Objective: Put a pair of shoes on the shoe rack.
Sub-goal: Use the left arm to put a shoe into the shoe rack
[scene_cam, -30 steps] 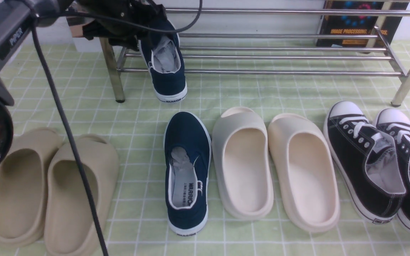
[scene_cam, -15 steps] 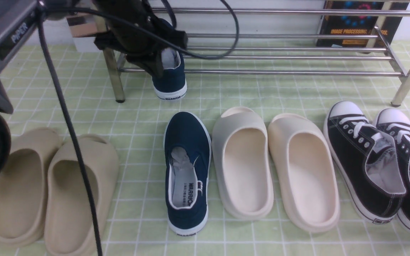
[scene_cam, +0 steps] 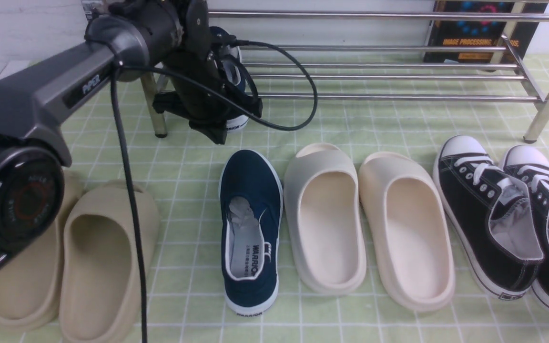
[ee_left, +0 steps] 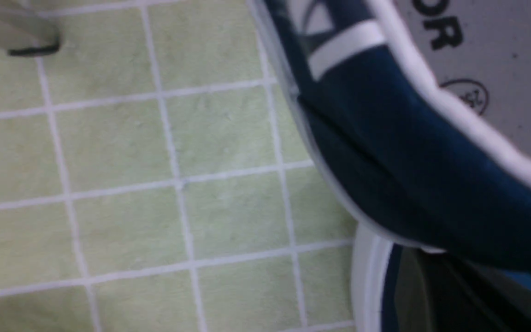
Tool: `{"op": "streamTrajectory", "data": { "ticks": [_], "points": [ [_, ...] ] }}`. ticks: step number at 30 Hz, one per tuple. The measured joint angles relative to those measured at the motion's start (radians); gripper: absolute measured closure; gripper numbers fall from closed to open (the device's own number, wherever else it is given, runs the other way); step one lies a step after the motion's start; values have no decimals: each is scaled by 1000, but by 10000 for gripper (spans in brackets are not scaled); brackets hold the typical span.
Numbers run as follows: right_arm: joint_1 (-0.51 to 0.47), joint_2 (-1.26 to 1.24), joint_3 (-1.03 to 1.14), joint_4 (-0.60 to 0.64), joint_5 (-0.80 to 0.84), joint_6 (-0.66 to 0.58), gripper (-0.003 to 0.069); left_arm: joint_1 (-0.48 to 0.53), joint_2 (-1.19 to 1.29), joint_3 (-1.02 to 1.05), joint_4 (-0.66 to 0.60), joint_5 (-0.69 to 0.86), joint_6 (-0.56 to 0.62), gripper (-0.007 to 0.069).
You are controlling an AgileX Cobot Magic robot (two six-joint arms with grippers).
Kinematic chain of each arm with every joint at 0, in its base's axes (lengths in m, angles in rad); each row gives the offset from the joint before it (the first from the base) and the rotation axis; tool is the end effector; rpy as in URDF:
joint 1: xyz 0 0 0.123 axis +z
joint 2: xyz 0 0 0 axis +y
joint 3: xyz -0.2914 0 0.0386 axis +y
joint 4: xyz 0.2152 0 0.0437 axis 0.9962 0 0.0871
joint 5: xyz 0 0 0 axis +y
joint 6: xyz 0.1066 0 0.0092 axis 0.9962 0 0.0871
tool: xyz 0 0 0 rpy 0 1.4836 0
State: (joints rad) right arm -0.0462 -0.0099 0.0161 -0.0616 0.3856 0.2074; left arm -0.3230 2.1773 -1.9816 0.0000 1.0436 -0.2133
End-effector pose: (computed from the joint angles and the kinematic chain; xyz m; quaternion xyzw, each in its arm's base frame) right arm 0.0256 -0.0037 0.1690 0.0859 0.8014 0.0215 0.5916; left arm 0.4370 -0.1463 0.2436 0.0536 0.9767 -0.0551 0.2004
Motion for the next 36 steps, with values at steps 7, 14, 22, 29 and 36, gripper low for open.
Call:
{"op": "streamTrajectory", "data": {
  "ticks": [7, 14, 22, 29, 36],
  "points": [
    [0, 0, 0, 0, 0, 0, 419, 35, -1, -13, 101, -15, -112, 638],
    [0, 0, 0, 0, 0, 0, 419, 58, 2, -14, 44, -100, -110, 638],
    [0, 0, 0, 0, 0, 0, 419, 57, 32, -16, 15, -148, -108, 638],
    [0, 0, 0, 0, 0, 0, 419, 58, 29, -17, 15, -145, -108, 633],
    [0, 0, 0, 0, 0, 0, 419, 58, -20, -96, 8, 6, -108, 480]
  ]
}}
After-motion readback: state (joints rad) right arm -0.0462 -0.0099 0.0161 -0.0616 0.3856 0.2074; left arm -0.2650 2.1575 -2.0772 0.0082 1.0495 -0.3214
